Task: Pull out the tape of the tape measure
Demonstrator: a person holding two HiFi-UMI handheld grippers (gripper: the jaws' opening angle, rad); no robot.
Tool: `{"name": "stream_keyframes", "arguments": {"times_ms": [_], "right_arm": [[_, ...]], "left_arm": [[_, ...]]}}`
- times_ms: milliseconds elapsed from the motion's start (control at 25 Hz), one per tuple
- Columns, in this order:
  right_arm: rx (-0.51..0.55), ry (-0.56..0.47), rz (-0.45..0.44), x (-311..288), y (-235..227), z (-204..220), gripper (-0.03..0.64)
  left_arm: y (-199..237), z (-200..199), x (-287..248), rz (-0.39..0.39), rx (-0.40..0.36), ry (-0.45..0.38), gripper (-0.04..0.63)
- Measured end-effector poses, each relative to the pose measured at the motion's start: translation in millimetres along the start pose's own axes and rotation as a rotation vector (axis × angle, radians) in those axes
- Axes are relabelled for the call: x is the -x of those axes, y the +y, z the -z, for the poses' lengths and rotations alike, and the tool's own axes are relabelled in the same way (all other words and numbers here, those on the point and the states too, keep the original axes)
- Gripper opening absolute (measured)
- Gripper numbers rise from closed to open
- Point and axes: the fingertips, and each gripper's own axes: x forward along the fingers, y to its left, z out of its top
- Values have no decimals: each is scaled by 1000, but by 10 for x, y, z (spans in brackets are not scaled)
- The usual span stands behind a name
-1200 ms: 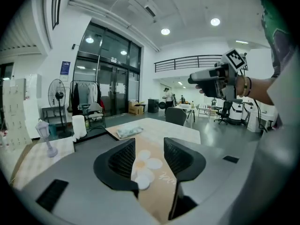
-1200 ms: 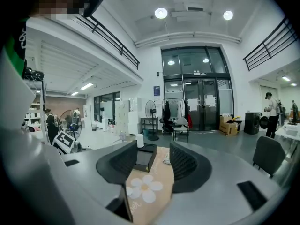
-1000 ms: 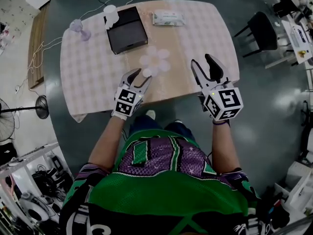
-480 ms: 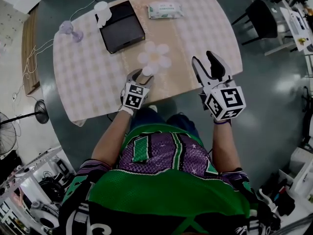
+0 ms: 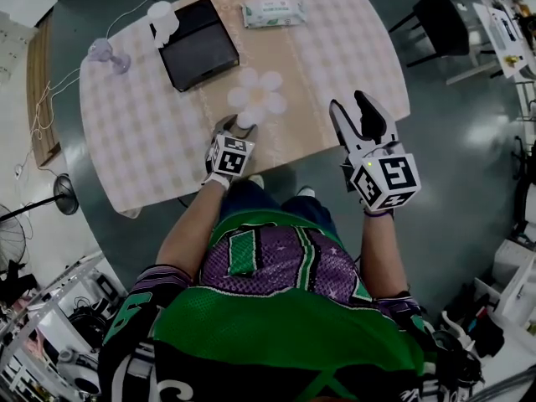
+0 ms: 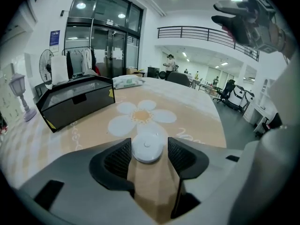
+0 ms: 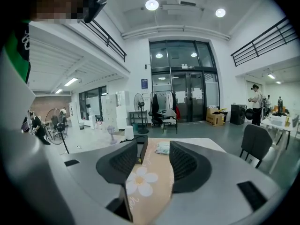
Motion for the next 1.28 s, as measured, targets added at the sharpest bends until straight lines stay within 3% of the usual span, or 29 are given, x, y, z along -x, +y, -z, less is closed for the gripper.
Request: {"name": "stream_keyframes", "arguments": {"times_ms": [480,640,960,1280], "right_arm": [[8,-1,21,280,-93,-30,202],[18,-2,11,399,-144,-84,202],[38,-40,-56,501,-204,-253,202],[53,-106,-131,751,-257,-548,202]], "left_arm": [[48,88,-65,-15,-5,72,235],[-10,7,52,-15,-6,60,235],[-144,-512,575,-63,14,-52,235],[-522,-1379,1486,-113,26,-232,234]]}}
